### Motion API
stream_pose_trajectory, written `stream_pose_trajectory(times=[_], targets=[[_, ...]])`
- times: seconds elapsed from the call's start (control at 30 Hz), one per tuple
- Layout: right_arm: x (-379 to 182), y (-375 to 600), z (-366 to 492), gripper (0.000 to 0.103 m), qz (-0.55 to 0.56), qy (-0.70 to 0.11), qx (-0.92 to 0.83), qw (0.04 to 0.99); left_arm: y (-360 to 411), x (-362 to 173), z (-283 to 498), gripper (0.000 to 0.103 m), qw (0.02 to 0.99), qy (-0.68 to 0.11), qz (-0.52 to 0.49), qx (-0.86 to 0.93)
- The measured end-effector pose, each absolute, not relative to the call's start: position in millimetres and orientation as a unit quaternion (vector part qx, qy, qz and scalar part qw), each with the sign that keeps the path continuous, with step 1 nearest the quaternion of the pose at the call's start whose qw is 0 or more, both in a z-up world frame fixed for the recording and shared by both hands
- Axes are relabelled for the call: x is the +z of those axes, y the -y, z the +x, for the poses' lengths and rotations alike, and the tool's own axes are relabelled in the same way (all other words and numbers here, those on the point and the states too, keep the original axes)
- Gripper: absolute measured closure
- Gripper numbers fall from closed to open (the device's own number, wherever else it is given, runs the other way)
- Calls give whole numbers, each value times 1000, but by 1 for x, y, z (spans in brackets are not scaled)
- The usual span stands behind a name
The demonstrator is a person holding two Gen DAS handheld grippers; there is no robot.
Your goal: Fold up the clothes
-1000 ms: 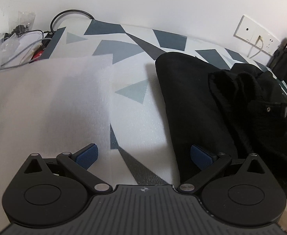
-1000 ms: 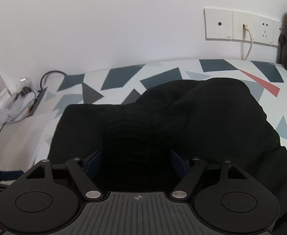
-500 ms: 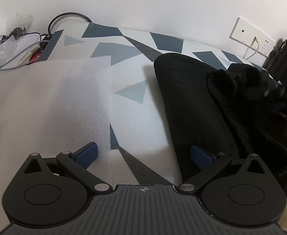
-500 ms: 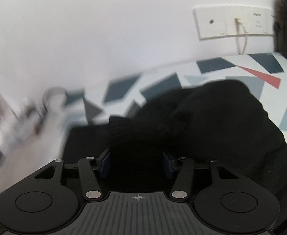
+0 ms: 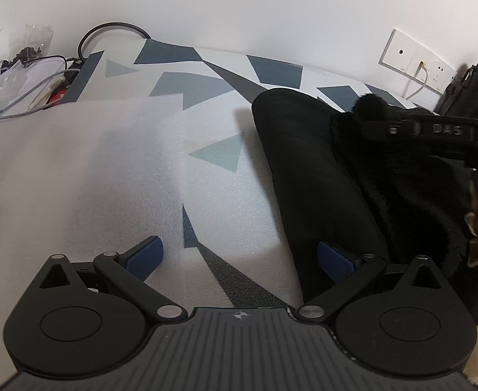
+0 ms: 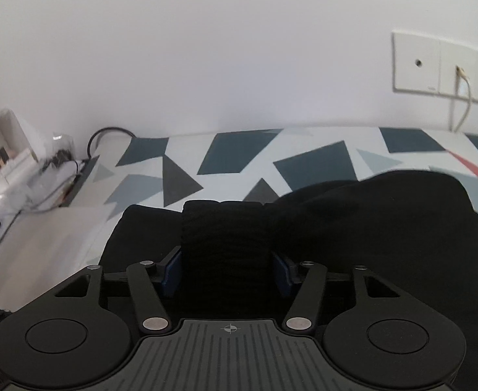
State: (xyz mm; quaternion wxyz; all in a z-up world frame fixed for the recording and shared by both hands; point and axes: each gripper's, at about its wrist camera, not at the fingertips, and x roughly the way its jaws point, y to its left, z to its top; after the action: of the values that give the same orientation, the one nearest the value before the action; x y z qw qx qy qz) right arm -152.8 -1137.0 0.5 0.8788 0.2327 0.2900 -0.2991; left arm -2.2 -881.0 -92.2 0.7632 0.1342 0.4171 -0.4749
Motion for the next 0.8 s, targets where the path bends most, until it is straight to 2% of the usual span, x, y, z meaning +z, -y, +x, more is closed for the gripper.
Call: stream_pose_trajectory(times=[0.1, 0.23, 0.37, 0.53, 0.7, 0.8], targets=[[10, 1132, -151, 25, 228, -276, -288, 888, 881, -91, 0, 0, 761, -421, 133, -475], [41, 1131, -185, 12, 233, -219, -291, 902, 878, -82, 10, 0, 751, -442, 105, -479], [64, 1140, -259, 13, 270, -159, -339, 887, 871, -52, 12, 1, 767, -409, 78, -488], [53, 1146, -365, 26, 345, -125, -440, 819, 901, -23, -2, 16, 728, -378, 85, -565], [22, 1125, -434, 41, 414, -106, -487, 762, 956, -28, -15, 19, 684, -393, 91, -608], [2, 1108, -459, 44, 457, -81, -493, 736, 990, -42, -22, 19, 674, -404, 109, -608]])
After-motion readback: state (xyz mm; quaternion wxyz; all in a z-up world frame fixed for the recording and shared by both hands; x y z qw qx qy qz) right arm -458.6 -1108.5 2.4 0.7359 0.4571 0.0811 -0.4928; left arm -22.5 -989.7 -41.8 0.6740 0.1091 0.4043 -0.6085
